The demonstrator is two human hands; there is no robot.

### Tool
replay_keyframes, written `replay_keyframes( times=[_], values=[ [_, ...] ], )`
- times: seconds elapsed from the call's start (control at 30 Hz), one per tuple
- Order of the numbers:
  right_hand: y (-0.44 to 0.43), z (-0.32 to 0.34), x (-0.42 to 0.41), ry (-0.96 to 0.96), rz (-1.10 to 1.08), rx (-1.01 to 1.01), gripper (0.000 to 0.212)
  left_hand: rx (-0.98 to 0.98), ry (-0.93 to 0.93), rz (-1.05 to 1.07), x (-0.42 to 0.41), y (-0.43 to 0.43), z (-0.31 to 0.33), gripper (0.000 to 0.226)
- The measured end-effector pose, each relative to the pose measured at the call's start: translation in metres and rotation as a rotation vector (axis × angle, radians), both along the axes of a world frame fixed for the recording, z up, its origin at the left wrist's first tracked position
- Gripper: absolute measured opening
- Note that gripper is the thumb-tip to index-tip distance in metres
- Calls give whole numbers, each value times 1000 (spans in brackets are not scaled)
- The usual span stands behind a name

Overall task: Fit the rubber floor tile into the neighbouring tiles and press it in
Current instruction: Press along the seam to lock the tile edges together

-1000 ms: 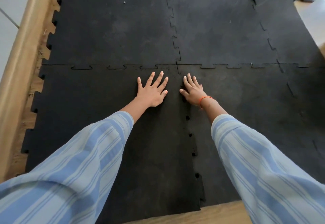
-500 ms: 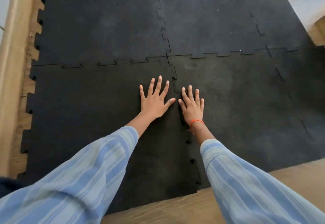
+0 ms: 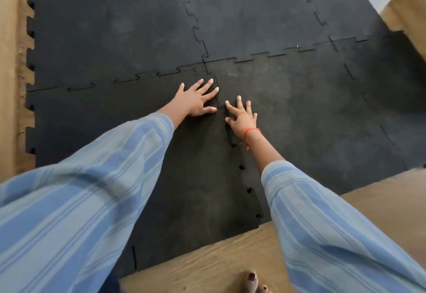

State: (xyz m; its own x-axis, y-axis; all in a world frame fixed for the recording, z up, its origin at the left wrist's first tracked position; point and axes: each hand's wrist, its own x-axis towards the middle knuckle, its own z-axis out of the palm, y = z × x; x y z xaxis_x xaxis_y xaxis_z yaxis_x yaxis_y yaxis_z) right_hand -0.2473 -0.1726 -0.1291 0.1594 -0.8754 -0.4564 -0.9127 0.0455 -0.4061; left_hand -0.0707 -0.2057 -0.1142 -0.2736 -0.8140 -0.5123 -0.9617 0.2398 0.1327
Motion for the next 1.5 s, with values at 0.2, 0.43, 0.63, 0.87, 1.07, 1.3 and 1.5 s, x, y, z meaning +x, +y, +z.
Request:
replay_keyframes(
  times=[0.2, 0.43, 0.63, 0.87, 1.07, 1.3, 1.5],
  values=[
    [67, -5, -46, -2, 77, -142, 54, 28, 41, 41, -26, 48, -5, 119],
    [115, -12, -76, 125, 91, -180, 71, -3, 88, 80, -28, 74, -15, 120],
    [110, -10, -73, 217, 137, -129, 63, 43, 24, 125, -40, 72, -7, 121],
    [114, -5, -78, 174, 160, -116, 62, 45, -3, 87, -48, 86, -2, 135],
    [118, -7, -79, 153, 111, -97, 63, 42, -33, 134, -60, 93, -4, 144],
    [113, 3, -74, 135, 112, -58, 66, 141, -137, 235, -83, 91, 13, 141],
    [168, -5, -105, 211, 187, -172, 76, 143, -89, 119, -82, 114, 9, 154]
  ],
)
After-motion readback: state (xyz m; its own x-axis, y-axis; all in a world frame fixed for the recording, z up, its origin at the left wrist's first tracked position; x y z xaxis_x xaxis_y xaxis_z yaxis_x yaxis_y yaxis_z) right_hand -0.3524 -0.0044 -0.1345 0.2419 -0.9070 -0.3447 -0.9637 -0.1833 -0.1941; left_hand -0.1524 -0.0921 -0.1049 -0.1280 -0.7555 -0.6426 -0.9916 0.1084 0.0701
